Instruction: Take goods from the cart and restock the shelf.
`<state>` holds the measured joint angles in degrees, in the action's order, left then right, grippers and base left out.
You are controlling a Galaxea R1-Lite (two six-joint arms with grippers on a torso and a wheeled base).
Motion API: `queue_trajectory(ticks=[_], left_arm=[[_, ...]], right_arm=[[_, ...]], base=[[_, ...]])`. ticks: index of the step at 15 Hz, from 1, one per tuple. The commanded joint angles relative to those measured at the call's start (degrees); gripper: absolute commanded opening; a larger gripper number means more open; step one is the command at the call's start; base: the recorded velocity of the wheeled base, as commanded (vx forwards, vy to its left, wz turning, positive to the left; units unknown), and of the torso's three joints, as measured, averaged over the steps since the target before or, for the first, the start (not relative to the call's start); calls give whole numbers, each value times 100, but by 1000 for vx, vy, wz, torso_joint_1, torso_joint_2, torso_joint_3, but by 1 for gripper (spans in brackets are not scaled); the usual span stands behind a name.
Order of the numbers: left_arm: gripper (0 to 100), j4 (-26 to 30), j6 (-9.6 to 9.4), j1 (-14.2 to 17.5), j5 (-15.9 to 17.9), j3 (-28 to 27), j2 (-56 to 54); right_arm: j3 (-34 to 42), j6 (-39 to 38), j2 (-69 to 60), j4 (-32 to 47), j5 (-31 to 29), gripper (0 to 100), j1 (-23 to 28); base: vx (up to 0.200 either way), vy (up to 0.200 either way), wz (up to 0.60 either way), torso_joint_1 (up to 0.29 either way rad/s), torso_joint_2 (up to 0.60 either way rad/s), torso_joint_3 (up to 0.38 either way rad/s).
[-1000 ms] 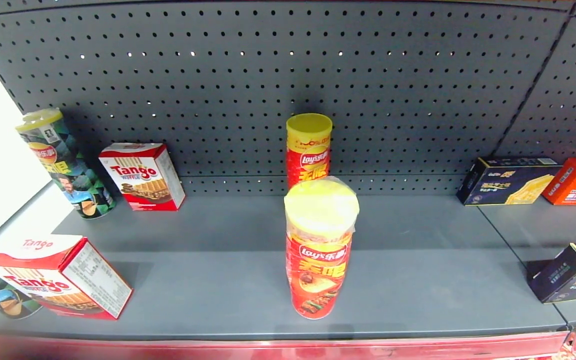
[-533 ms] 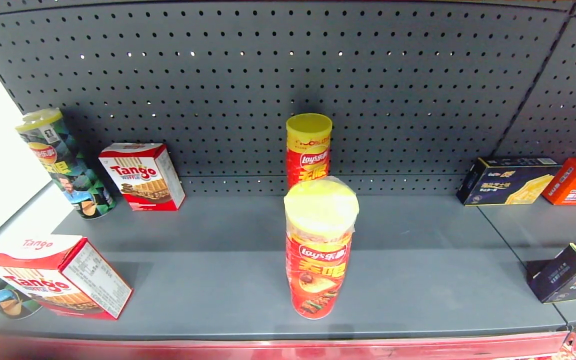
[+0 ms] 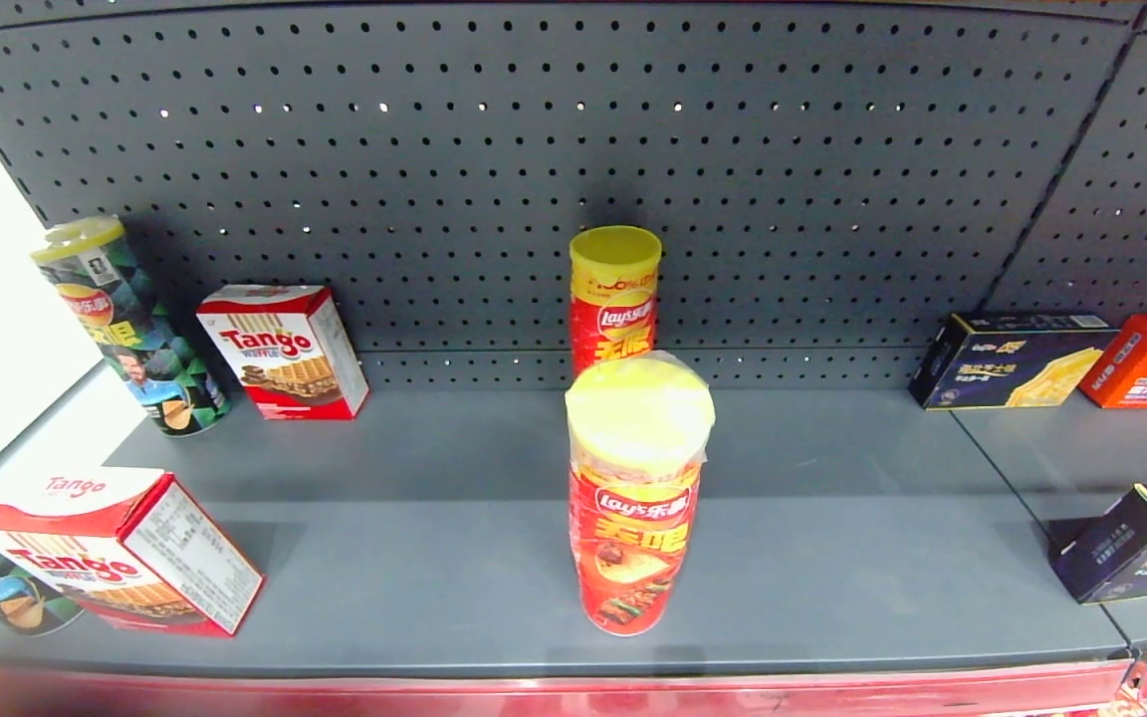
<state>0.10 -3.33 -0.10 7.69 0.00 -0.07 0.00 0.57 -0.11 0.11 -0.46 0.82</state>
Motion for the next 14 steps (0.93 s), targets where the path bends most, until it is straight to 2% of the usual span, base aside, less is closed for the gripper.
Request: queue_trajectory(ticks=[1, 4, 6, 14], left_arm=[[100, -1, -1, 1, -5, 0, 7], [100, -1, 60, 1, -13, 0, 7], [100, -1, 69, 1, -40, 0, 7], [100, -1, 69, 1, -31, 0, 7]], right_arm=[[0, 4, 11, 7, 11, 100, -3], [0, 4, 11, -2, 20, 100, -3], [0, 4, 11, -2, 20, 100, -3], [0, 4, 11, -2, 11, 100, -3]], base=[[0, 0, 0, 0, 0, 0], [0, 0, 0, 0, 0, 0], [-100, 0, 0, 4, 4, -1], [0, 0, 0, 0, 0, 0]])
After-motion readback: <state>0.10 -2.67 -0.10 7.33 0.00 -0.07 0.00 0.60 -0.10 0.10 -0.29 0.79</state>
